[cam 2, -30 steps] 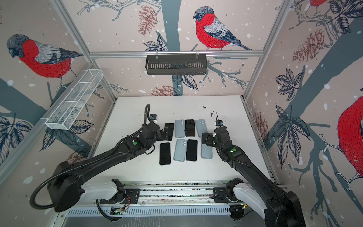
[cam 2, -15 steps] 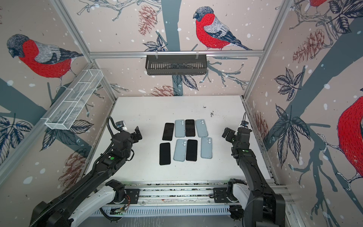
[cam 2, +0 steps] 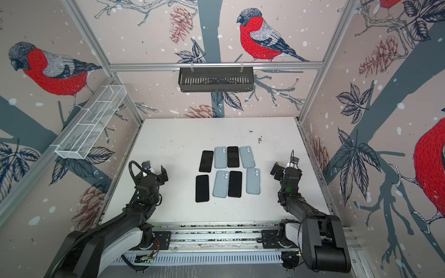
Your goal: Take the phone out of the phone case
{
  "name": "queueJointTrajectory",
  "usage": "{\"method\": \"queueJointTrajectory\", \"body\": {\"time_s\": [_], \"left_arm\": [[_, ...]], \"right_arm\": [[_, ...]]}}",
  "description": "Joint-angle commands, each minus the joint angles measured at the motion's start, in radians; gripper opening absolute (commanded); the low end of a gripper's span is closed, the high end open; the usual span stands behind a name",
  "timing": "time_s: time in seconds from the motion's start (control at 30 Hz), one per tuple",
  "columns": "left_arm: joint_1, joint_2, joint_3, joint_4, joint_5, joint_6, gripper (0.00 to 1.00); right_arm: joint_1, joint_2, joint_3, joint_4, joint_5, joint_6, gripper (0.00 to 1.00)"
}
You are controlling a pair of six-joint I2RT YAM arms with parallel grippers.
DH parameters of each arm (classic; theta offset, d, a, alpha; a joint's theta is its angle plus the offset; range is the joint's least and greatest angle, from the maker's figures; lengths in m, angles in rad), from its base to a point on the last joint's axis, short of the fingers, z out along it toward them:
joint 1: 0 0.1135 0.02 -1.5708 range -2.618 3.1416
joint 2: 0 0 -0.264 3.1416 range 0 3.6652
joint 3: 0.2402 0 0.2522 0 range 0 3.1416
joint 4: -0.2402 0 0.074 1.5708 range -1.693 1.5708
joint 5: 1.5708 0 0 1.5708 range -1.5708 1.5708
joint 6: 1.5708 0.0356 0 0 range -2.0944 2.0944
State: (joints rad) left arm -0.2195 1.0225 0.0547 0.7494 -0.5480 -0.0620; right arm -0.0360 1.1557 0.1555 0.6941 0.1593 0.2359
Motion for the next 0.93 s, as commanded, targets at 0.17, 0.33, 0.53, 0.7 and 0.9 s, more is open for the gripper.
{"method": "queueJointTrajectory", "body": {"time_s": [0.17, 0.33, 0.53, 0.7, 0.9], "left_arm": [[0.069, 0.323, 0.013, 0.667, 0.241, 0.140, 0.97], [0.093, 0.549, 0.073, 0.768, 0.310, 0.149, 0.96], [0.205, 0.517, 0.188, 0.506, 0.463, 0.044, 0.97], [0.206, 0.534, 0.179, 0.557, 0.465, 0.050, 0.97], [0.206, 0.530, 0.172, 0.562, 0.468, 0.050, 0.97]], "right_arm": [[0.075, 0.090, -0.115, 0.647, 0.055, -0.157, 0.99], [0.088, 0.391, -0.021, 0.790, 0.108, -0.170, 0.99], [0.069, 0.368, 0.035, 0.627, 0.117, -0.133, 0.99], [0.093, 0.356, 0.060, 0.554, 0.175, -0.137, 0.99], [0.091, 0.345, 0.065, 0.534, 0.167, -0.133, 0.99]]}}
